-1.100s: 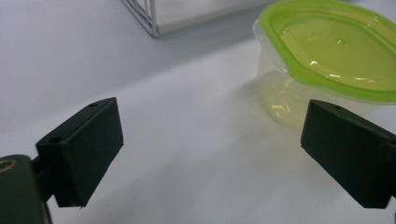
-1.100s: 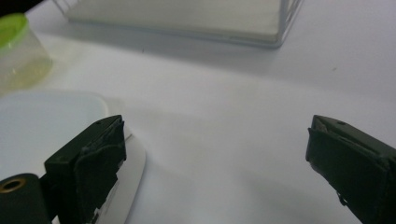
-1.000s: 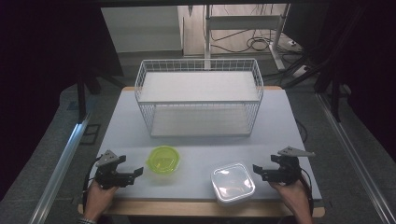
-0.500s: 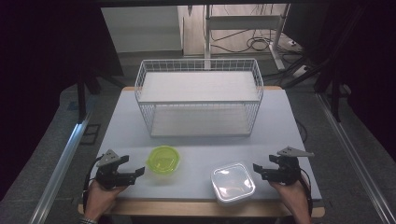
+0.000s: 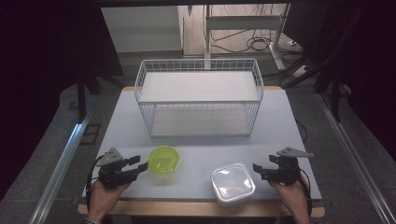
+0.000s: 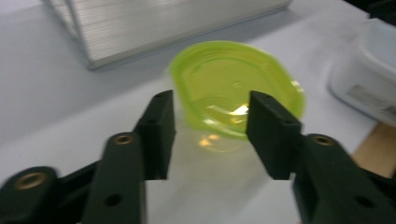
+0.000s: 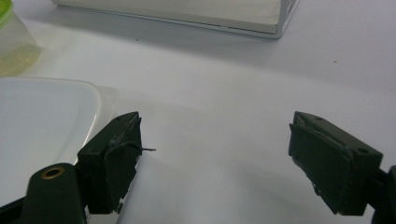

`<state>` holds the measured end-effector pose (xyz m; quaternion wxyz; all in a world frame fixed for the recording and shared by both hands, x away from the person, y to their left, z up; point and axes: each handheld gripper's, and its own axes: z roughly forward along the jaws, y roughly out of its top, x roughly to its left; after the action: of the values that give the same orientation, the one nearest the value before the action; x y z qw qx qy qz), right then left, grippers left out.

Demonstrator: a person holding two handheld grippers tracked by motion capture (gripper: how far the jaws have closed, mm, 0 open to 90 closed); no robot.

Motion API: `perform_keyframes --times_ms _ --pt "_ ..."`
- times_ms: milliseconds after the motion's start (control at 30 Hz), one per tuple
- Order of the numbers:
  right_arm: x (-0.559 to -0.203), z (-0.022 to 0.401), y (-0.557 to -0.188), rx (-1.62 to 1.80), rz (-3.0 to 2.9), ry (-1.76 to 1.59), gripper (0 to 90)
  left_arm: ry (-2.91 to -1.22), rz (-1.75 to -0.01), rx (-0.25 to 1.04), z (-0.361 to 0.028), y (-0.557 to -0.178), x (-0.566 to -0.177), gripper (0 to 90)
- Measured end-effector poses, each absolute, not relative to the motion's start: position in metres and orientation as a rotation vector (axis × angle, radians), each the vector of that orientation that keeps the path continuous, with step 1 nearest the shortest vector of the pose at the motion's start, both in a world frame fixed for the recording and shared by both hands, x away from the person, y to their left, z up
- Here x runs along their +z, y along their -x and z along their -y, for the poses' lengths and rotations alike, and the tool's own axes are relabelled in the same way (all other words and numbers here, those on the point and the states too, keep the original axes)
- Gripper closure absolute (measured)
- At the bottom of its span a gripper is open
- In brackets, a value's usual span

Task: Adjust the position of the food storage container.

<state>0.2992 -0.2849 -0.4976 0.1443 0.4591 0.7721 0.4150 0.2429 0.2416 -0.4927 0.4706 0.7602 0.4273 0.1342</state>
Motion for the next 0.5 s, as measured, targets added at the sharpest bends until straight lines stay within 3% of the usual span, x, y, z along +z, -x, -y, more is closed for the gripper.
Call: perform_keyframes --times_ms 333,500 --pt "-0.499 0.284 -0.300 1.181 -2.232 -1.309 17.2 -1.908 -0.950 0.356 -0.212 -0.249 -0.476 73.6" --pt "-0.497 0.283 -0.298 1.180 -2.224 -1.286 17.2 -1.950 -0.911 0.356 -0.194 -0.258 -0.473 87.0"
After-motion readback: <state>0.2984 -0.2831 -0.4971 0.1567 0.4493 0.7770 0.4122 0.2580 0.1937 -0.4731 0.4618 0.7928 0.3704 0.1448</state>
